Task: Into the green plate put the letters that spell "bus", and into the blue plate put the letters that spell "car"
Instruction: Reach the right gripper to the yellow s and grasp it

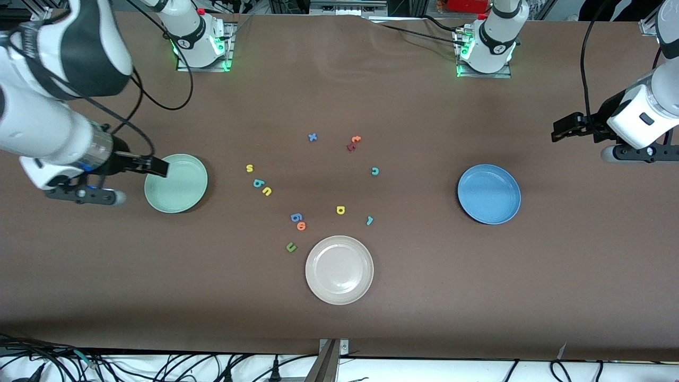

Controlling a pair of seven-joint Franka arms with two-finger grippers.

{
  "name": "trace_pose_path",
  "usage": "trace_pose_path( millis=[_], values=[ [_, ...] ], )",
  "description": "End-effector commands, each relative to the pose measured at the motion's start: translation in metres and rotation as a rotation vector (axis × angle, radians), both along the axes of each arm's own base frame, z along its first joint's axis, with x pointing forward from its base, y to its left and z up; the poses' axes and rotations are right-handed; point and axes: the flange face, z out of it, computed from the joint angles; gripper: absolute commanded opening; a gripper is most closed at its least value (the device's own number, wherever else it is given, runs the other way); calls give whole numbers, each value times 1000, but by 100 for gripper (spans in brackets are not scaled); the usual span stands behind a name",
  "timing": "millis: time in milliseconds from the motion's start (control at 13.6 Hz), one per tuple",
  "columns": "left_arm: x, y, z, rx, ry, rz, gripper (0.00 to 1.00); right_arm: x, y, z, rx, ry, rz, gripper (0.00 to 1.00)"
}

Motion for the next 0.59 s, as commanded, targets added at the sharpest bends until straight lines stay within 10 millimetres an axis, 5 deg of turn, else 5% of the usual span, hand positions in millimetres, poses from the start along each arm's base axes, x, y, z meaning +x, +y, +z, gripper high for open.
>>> trace_pose_path(
  millis=[0,368,515],
  values=[
    [8,-2,-1,-2,-7,-1,100,-3,40,-33,-16,12,24,99],
    [11,-1,-6,-2,-7,-1,100,-43,107,-134,-25,28,40,99],
    [11,-1,-6,-2,-7,1,100,-62,109,-172,-34,73,53,99]
  ],
)
